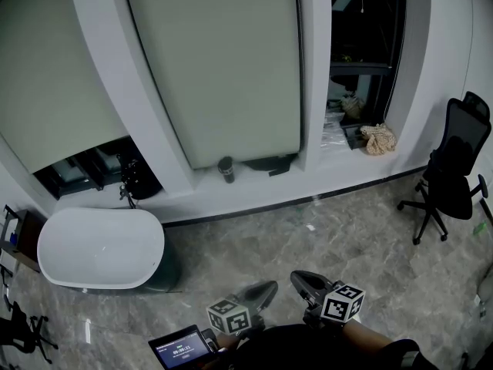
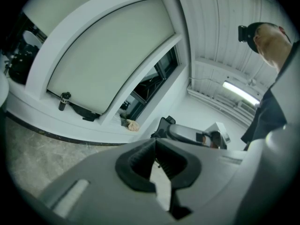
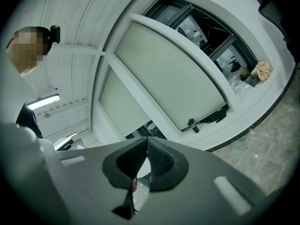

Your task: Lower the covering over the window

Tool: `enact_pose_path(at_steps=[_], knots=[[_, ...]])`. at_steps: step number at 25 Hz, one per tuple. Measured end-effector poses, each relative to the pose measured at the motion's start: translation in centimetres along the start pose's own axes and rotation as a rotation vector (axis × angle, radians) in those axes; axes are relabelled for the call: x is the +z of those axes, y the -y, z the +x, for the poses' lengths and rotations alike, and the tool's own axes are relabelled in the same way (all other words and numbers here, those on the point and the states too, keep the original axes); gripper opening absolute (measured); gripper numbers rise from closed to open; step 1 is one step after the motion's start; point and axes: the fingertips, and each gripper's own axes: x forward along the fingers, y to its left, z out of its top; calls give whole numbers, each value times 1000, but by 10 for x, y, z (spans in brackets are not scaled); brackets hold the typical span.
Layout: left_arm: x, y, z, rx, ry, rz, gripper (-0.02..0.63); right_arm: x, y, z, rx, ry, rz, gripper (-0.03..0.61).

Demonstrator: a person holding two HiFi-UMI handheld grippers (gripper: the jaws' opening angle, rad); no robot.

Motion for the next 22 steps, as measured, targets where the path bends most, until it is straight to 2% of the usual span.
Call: enact_pose_path(at_steps=[22], knots=[[-2, -9, -1, 14, -3, -10, 0, -2, -1, 7, 17, -11, -7, 8]])
